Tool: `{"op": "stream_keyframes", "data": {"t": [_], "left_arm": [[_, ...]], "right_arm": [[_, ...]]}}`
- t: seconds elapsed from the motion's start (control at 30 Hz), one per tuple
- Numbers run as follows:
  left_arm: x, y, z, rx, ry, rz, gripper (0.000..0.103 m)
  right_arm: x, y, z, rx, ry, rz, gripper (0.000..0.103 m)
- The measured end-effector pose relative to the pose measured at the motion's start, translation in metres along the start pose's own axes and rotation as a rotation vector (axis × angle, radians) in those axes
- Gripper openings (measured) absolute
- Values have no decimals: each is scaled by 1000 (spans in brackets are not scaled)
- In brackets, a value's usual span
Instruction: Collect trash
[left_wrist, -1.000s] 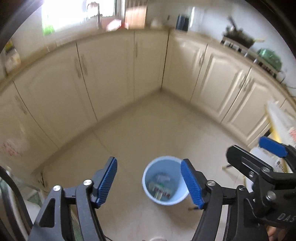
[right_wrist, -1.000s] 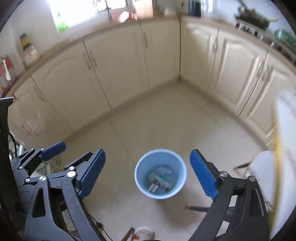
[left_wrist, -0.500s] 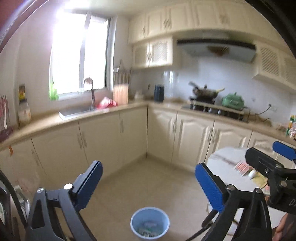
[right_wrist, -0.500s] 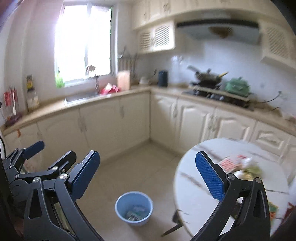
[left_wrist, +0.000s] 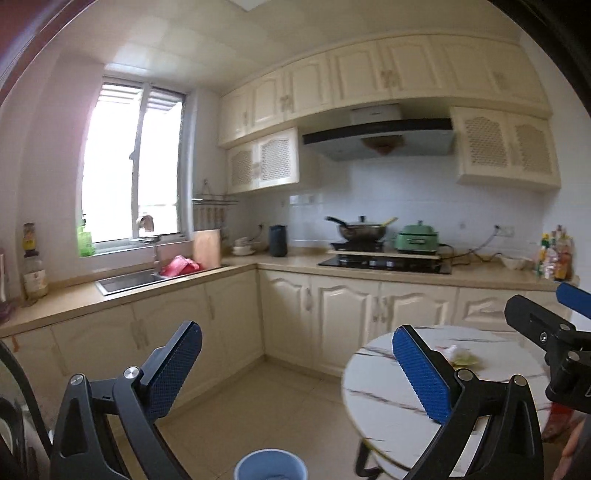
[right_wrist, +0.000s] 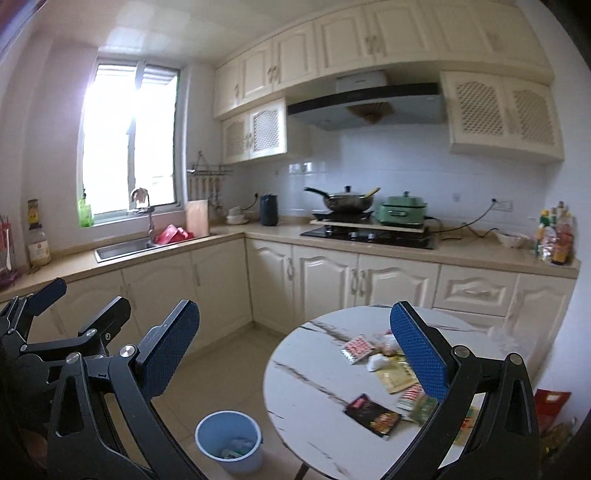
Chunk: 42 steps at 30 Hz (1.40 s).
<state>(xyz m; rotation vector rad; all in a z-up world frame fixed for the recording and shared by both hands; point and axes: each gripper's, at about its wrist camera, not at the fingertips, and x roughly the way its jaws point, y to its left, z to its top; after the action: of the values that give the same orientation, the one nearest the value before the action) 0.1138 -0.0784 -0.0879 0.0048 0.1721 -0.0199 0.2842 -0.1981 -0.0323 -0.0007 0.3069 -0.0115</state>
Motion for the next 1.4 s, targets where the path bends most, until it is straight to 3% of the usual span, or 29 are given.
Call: {"op": "stream_keyframes", "data": {"t": [0.13, 0.27, 0.67, 0.8, 1.03, 1.07, 1.13, 1.3, 1.4], "left_arm": [[-9, 13, 19, 26, 1, -40, 102], [16, 11, 31, 55, 48, -97, 102], [142, -61, -6, 76, 429, -274, 102], [178, -98, -26, 61, 596, -279, 102], [254, -149, -26, 2, 783, -224, 102], [278, -161, -21, -9, 799, -215, 102], [298, -167, -34, -41, 840, -194, 102], [328, -173, -42, -94, 852, -159, 102], [338, -184, -45, -7, 834, -150, 100]], "right_arm": [[-12, -33, -6, 29, -5, -58, 103], [-11, -72, -18, 55, 23, -144, 103], [42, -185, -107, 205, 292, -334, 103], [56, -213, -137, 243, 362, -359, 103], [77, -252, -177, 292, 467, -377, 103], [78, -255, -181, 297, 476, -378, 103], [83, -260, -187, 303, 494, -371, 103], [94, -263, -194, 299, 520, -352, 103], [99, -263, -195, 297, 523, -342, 103]]}}
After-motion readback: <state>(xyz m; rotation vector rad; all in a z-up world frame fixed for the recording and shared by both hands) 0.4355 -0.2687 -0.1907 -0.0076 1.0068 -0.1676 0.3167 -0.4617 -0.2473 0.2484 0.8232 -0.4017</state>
